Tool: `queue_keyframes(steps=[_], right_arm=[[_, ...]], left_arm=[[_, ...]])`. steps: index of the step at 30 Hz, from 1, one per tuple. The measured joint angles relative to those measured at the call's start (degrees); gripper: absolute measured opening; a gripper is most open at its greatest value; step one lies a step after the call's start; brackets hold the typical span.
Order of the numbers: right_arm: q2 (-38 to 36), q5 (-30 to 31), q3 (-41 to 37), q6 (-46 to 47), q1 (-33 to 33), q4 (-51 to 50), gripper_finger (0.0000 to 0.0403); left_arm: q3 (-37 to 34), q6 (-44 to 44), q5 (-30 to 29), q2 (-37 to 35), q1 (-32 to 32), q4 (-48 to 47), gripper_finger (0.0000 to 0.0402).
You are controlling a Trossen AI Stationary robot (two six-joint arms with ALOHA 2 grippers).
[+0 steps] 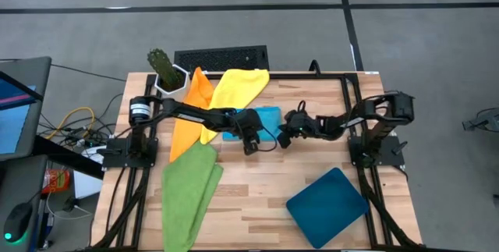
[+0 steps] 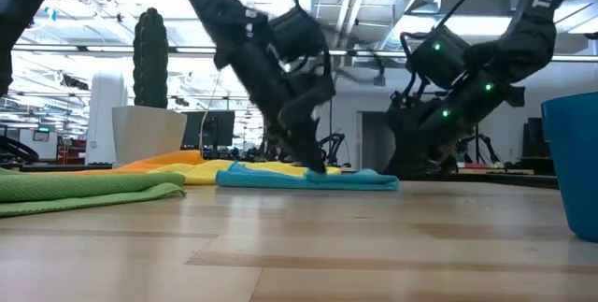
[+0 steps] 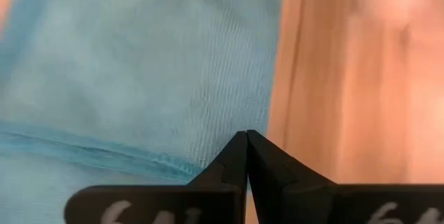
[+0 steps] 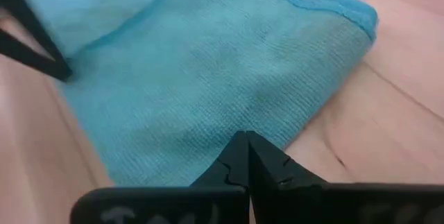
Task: Fold microfiber towels
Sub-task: Fold the blue microfiber towel
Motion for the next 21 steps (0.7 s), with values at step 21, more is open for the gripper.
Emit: queue_keyframes(steps=[21], right_arm=[[-12.5,0.2,0.1,10.2,2.1,-2.8,0.0083]], left_arm=[[-29.0,-53.1,-1.3,-34.8,3.4,-10.6,0.0048]])
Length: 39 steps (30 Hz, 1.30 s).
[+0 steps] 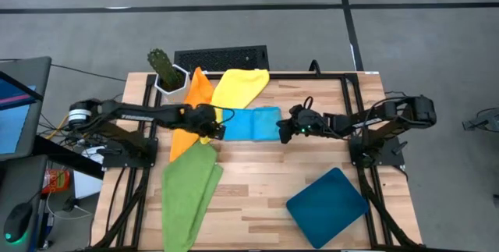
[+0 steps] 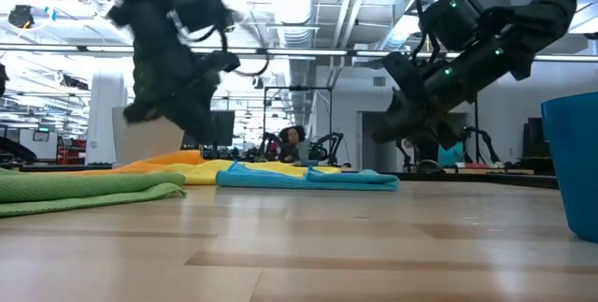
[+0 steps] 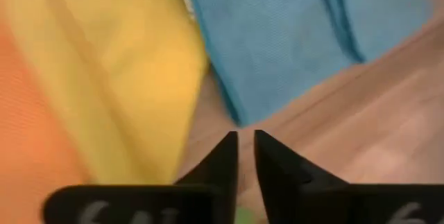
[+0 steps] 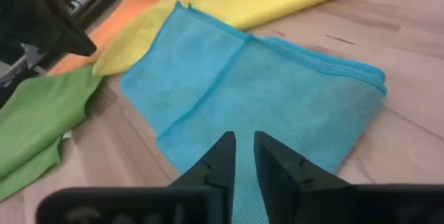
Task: Fold microfiber towels
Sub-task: Fold the blue microfiber towel
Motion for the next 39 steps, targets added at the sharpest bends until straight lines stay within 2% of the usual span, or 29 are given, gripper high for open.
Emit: queue_keyframes(steps=[3,6,9,13,16,23,30,33,39], right_arm=[[0.0,0.0,0.0,-0.2,0.0,0.0,0.0102],[0.0,0.0,0.0,-0.6,0.0,0.0,0.0118],[0.0,0.0,0.0,-0.6,0.0,0.0,0.0129],[0.0,0.0,0.0,-0.7,0.0,0.0,0.0137],[0.0,0.0,0.0,-0.7,0.0,0.0,0.0136],[0.0,0.0,0.0,-2.1,0.0,0.0,0.0133],[0.0,0.0,0.0,-2.2,0.0,0.0,0.0136],[0.0,0.0,0.0,-2.4,0.0,0.0,0.0132],[0.0,0.0,0.0,-3.7,0.0,0.1,0.0127]], left_arm=[[-6.9,-3.7,2.5,-0.8,-0.6,10.1,0.0095],[-9.8,-6.9,-0.1,0.0,-1.4,12.7,0.0141],[-10.1,-8.9,-3.0,1.4,-1.6,13.4,0.0182],[-7.4,-8.7,-1.7,3.9,-1.6,16.0,0.0221],[-4.7,-8.9,-1.2,6.1,-1.7,15.3,0.0235],[-1.5,-11.6,-1.1,12.1,-1.6,13.7,0.0238],[-1.2,-15.8,-1.6,14.8,-2.1,15.1,0.0232],[-1.3,-16.3,-2.0,15.0,-2.1,16.1,0.0205],[-1.4,-16.4,-2.7,15.2,-2.2,16.2,0.0125]])
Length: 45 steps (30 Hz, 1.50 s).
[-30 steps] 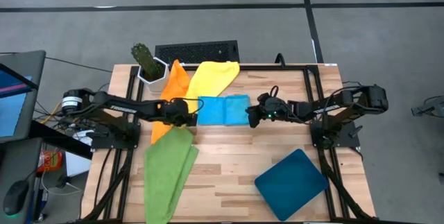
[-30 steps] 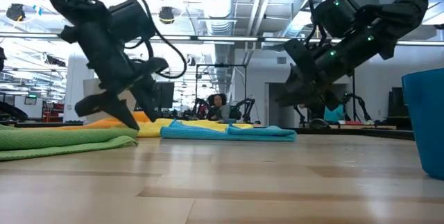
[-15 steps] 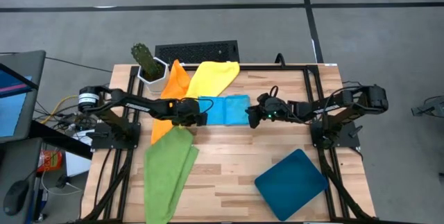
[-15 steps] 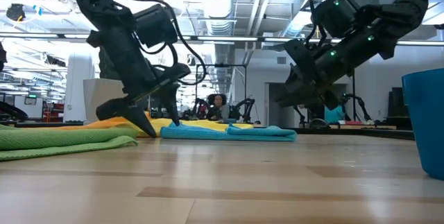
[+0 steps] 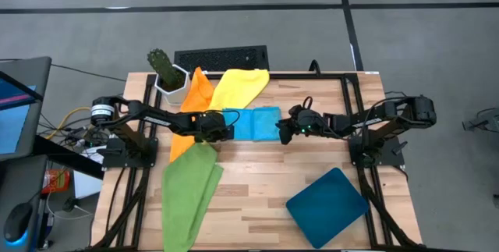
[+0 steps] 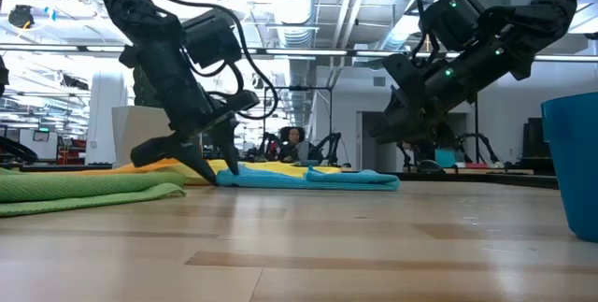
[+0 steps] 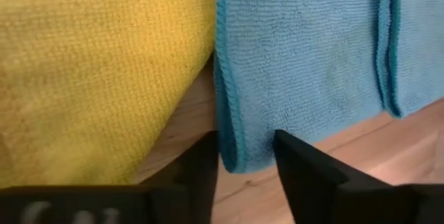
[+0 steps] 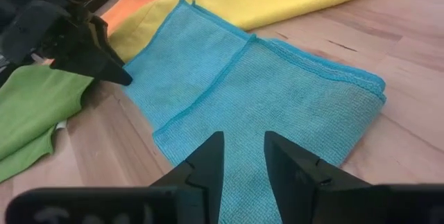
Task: Fold microfiber towels
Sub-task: Fold the blue microfiber towel
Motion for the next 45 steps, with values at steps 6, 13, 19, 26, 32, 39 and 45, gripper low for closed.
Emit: queue_keyframes(steps=[6,13,19,26,32,39,45], right_arm=[[0.5,-0.4,0.0,-2.6,0.6,2.6,0.0127],[9.3,-5.1,5.7,-13.2,1.1,8.8,0.0121],[20.2,-13.3,7.9,-16.0,0.1,20.4,0.0093],[29.1,-16.2,7.8,-14.6,0.2,25.8,0.0064],[31.5,-15.7,8.0,-15.6,0.8,27.0,0.0054],[31.0,-15.1,7.9,-15.4,1.1,26.3,0.0047],[31.0,-15.1,7.9,-15.4,1.0,26.3,0.0037]], left_arm=[[0.0,0.0,-0.6,0.1,0.0,0.2,0.0063],[-0.1,-0.4,-1.5,0.2,0.0,0.8,0.0019],[-0.1,-0.5,-2.3,0.2,0.0,1.2,0.0011],[-0.1,-0.5,-2.8,0.2,0.0,1.2,0.001],[-0.1,-1.2,0.1,-0.2,0.3,1.7,0.001],[4.2,0.9,2.9,-1.2,0.6,-1.6,0.0002],[12.7,8.3,2.2,-1.2,1.2,-10.8,0.0002]])
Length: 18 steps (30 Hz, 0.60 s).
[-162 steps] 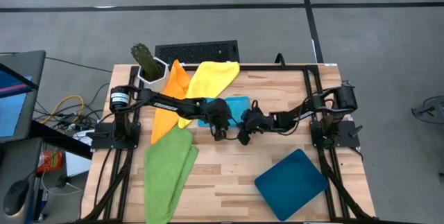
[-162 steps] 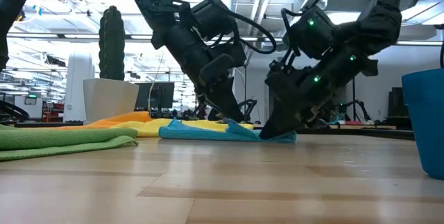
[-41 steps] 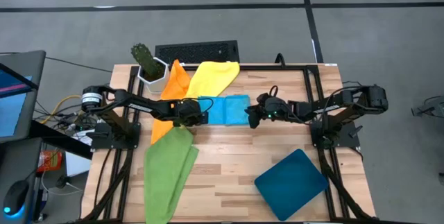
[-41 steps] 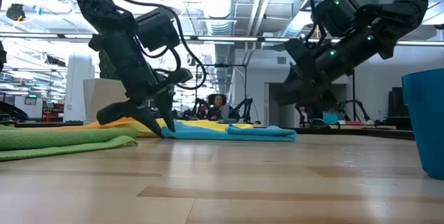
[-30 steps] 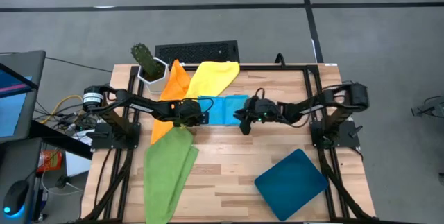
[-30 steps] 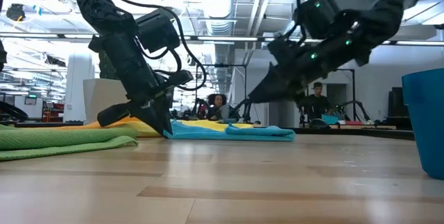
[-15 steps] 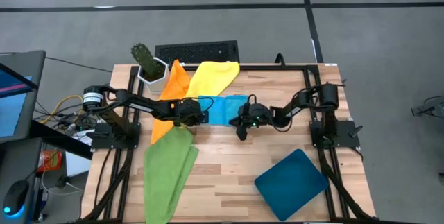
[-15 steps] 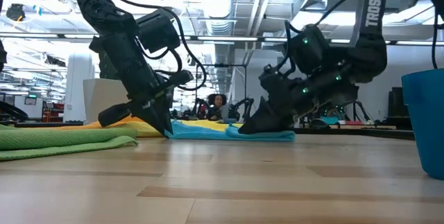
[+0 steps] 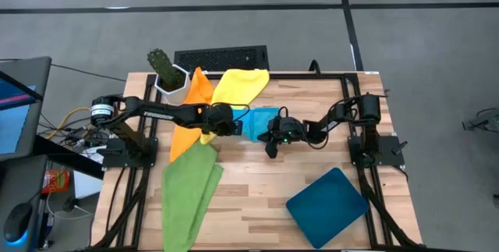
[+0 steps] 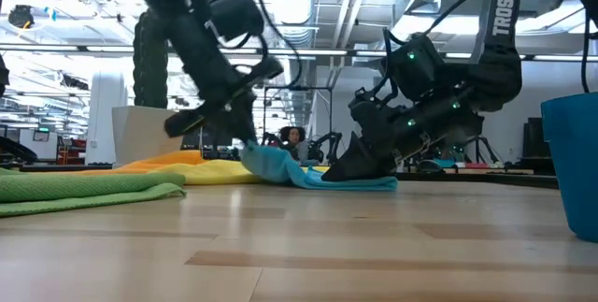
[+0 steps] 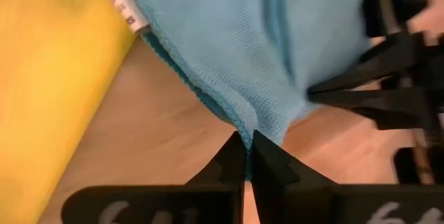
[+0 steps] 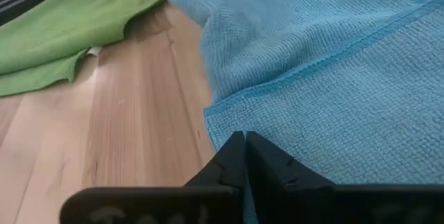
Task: Fold microfiber towels
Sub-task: Fold the blue microfiber towel
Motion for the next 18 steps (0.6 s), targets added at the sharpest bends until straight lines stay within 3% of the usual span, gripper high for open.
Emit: queue_keyframes(steps=[9,18], right_arm=[[0.0,0.0,0.0,0.1,0.0,0.0,0.0025],[0.1,0.3,0.9,0.6,0.0,-0.8,0.0027]], left_arm=[[6.6,8.6,1.6,0.6,0.3,-2.5,0.0],[11.1,13.2,5.7,6.7,0.3,-2.5,0.0]])
